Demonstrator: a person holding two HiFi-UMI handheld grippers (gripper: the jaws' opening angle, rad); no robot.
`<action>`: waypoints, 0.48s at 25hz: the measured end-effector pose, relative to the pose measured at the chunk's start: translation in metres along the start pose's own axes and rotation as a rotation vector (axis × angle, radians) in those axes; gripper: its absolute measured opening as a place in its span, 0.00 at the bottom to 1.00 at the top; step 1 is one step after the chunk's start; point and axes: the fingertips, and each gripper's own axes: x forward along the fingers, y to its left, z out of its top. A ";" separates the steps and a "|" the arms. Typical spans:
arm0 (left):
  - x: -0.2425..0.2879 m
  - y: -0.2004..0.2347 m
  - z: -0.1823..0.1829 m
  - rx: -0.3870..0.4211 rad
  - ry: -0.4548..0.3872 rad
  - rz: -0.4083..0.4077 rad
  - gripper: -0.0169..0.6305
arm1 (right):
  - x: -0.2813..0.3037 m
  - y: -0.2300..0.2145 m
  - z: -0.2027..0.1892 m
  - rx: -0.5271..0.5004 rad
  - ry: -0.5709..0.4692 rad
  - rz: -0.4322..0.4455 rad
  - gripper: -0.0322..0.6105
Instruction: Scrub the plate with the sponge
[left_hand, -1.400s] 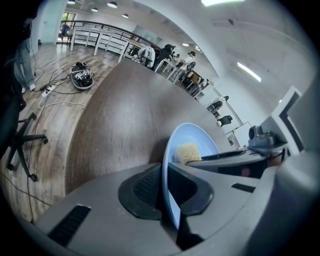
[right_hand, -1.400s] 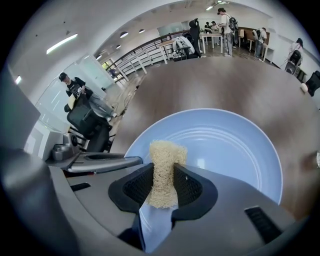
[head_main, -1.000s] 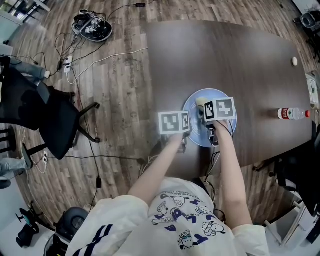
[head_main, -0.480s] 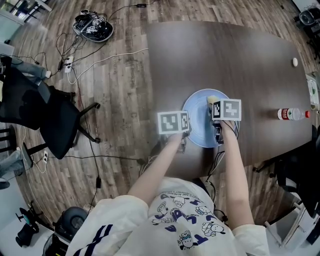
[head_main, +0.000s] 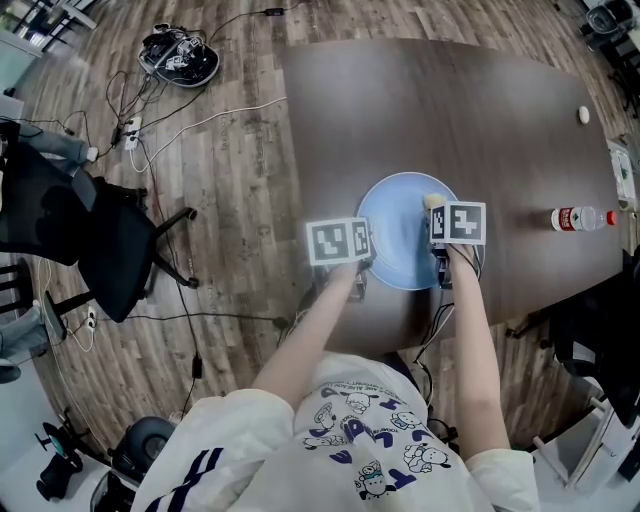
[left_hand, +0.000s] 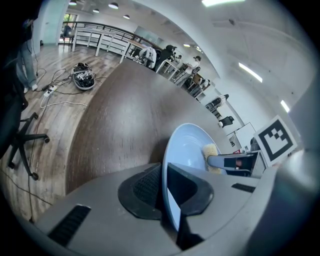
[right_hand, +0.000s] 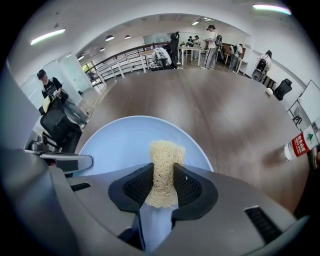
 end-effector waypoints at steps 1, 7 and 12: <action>0.000 0.000 0.001 -0.001 -0.001 0.001 0.07 | -0.001 -0.001 -0.001 0.002 0.002 -0.003 0.24; 0.000 0.000 0.002 -0.027 -0.004 -0.007 0.07 | -0.005 -0.009 -0.012 0.000 0.012 -0.018 0.24; -0.001 0.001 0.001 -0.022 -0.008 -0.003 0.07 | -0.009 -0.013 -0.024 0.010 0.022 -0.030 0.24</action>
